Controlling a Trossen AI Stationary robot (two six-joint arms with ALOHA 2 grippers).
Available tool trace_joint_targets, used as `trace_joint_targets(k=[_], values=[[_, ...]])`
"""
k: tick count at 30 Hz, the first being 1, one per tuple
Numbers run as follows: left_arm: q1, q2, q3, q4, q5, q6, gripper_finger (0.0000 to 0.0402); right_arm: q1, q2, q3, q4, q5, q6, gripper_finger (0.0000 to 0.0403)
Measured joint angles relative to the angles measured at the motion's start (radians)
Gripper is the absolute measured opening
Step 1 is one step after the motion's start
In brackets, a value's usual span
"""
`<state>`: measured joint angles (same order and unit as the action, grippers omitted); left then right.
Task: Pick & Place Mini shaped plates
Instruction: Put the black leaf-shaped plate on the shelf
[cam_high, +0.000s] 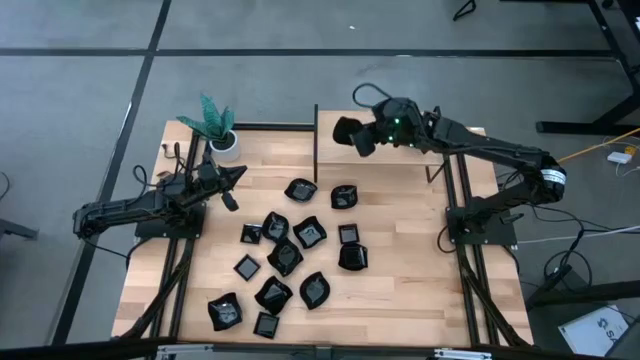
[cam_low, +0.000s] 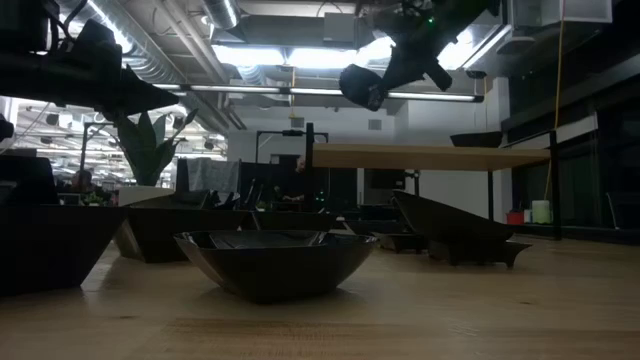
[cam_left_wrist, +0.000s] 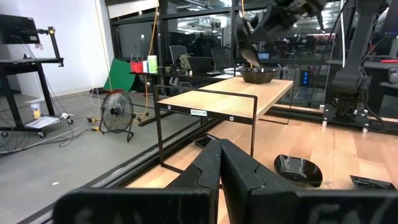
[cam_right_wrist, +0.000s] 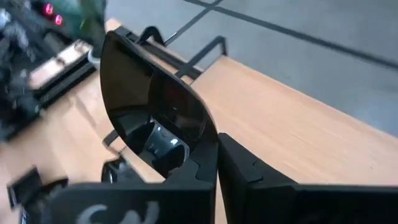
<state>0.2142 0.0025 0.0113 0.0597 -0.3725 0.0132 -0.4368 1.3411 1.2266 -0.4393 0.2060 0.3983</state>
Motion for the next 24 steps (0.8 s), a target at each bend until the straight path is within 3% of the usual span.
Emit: trace_joint_targets(k=[7, 13, 24], values=[[0.0, 0.0, 0.0, 0.0, 0.0, 0.0, 0.0004, -0.027, 0.059, 0.0, -0.003, -0.008, 0.074, 0.0007], [0.0, 0.0, 0.0, 0.0, 0.0, 0.0, 0.0004, -0.026, 0.146, 0.0, 0.023, -0.008, 0.034, 0.0007], [0.0, 0.0, 0.0, 0.0, 0.0, 0.0, 0.0004, -0.026, 0.186, 0.0, 0.06, -0.009, 0.066, 0.0007]])
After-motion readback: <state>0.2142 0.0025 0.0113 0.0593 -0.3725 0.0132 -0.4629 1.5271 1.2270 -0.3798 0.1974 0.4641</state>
